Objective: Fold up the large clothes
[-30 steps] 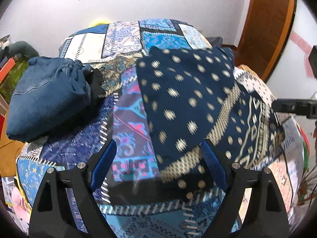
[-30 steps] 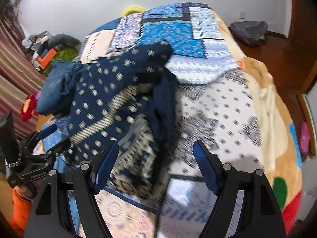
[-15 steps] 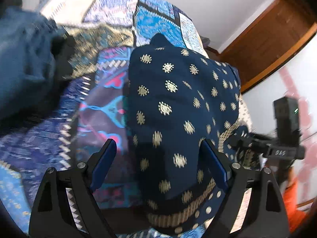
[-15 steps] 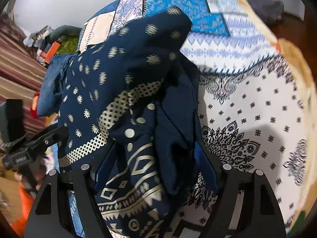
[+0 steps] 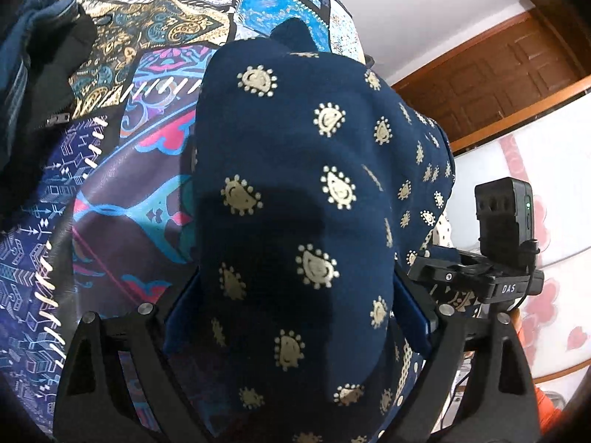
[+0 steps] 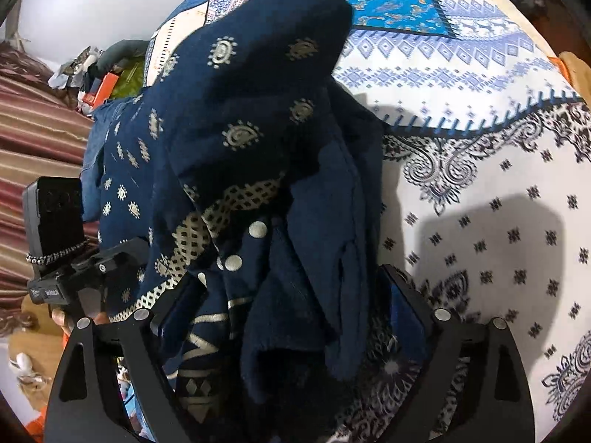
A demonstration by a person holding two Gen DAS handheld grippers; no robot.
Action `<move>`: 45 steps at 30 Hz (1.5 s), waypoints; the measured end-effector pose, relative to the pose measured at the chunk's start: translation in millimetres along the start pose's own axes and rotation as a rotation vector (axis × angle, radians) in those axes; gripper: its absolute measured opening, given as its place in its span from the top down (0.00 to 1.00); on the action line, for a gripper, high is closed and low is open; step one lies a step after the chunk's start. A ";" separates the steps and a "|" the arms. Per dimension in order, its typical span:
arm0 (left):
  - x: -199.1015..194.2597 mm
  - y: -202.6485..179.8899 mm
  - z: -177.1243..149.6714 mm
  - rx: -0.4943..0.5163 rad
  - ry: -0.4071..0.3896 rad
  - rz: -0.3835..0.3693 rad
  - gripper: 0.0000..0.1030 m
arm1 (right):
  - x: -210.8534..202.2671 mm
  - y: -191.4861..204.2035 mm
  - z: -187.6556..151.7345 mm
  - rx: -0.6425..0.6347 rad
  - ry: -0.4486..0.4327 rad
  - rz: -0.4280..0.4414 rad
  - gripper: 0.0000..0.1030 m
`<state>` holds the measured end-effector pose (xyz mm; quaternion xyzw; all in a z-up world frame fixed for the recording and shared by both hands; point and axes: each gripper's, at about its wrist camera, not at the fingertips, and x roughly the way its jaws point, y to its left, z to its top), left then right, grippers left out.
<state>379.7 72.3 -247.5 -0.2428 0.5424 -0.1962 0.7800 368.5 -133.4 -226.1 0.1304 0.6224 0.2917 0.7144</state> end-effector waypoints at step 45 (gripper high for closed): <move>-333.7 112.2 80.0 0.051 -0.496 0.228 0.52 | 18.5 304.7 98.7 -0.390 -0.295 0.245 0.74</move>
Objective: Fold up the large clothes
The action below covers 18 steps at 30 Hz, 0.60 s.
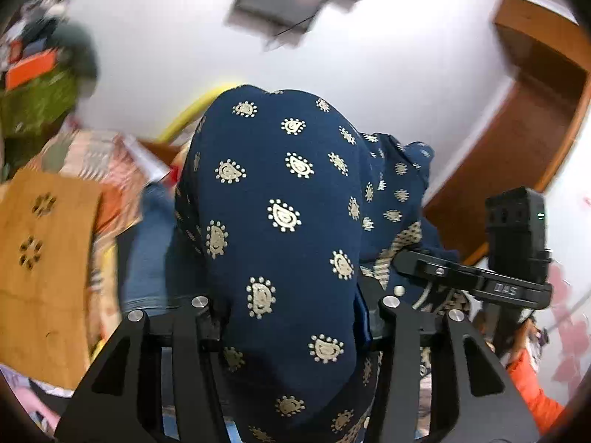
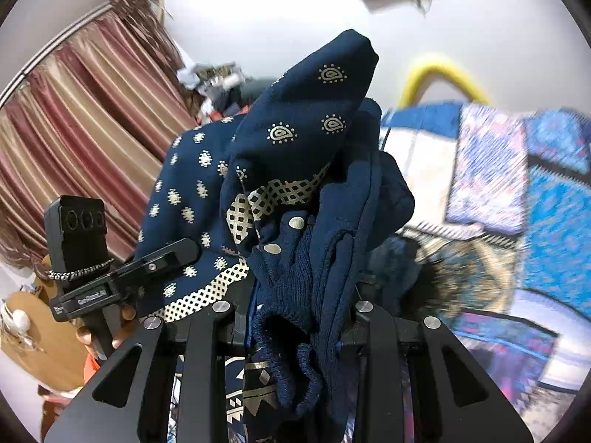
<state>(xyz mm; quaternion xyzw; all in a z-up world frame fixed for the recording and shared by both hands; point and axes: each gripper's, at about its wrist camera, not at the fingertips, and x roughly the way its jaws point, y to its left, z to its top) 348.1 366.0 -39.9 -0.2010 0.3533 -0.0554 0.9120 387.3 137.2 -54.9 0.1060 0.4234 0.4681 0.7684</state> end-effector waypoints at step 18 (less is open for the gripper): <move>20.9 38.9 -42.6 0.025 0.046 0.335 0.20 | 85.3 -31.4 -33.6 0.017 0.151 -0.249 0.47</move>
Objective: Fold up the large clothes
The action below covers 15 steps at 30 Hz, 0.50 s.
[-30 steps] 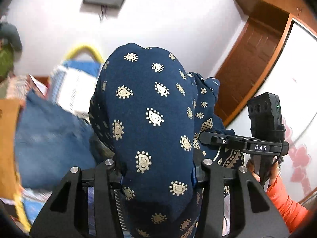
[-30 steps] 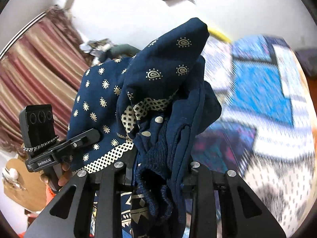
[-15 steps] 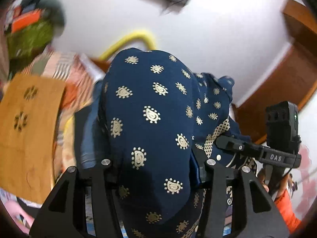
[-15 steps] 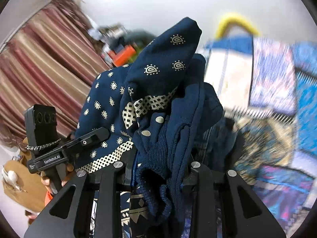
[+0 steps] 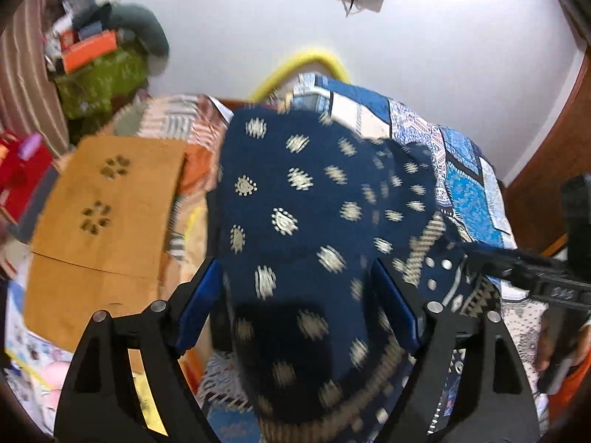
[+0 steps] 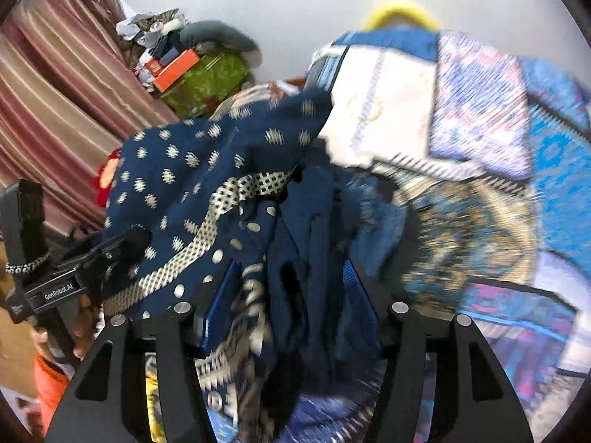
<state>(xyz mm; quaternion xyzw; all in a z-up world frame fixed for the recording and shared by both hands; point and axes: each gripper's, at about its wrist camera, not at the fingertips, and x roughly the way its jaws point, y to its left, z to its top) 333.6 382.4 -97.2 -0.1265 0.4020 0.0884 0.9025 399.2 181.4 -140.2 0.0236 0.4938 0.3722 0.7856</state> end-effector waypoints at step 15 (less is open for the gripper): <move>-253.0 -93.2 -65.0 0.152 -0.480 0.043 0.20 | -205.1 95.9 -64.5 -0.207 -0.482 0.024 0.47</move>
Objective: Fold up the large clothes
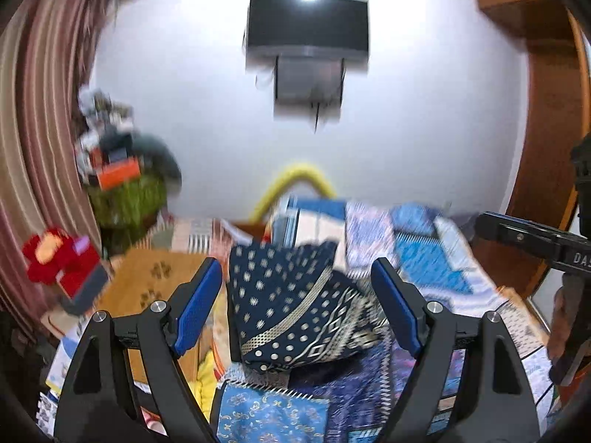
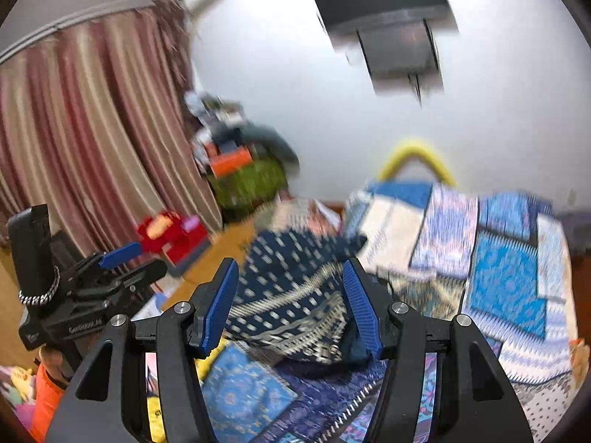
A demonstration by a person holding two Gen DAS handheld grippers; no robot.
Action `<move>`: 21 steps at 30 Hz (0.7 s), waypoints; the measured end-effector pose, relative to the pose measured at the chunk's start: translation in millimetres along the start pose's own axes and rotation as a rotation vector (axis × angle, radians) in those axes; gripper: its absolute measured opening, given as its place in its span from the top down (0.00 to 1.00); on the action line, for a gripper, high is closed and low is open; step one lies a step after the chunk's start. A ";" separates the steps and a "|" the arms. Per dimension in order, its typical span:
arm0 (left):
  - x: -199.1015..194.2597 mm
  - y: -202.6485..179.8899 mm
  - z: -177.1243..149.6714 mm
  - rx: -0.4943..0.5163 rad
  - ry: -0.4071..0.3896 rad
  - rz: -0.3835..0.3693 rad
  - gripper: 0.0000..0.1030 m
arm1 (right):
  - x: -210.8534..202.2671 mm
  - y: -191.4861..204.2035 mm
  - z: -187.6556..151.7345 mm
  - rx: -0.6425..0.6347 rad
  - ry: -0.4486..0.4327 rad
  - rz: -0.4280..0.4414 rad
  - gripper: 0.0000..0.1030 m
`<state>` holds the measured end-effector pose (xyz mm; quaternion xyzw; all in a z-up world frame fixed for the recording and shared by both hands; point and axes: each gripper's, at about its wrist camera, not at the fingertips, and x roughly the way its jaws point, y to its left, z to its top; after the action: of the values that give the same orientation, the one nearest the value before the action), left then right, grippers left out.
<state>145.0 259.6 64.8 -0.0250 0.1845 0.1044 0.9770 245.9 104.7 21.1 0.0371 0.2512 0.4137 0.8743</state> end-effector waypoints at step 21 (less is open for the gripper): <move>-176.7 -71.8 -75.4 -0.034 -0.350 0.105 0.10 | -134.6 83.5 -69.9 -0.154 -0.324 -0.106 0.21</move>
<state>-27.3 148.4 60.0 -0.0130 0.0108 0.1612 0.9868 82.7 49.5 37.9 0.0231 0.0763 0.3737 0.9241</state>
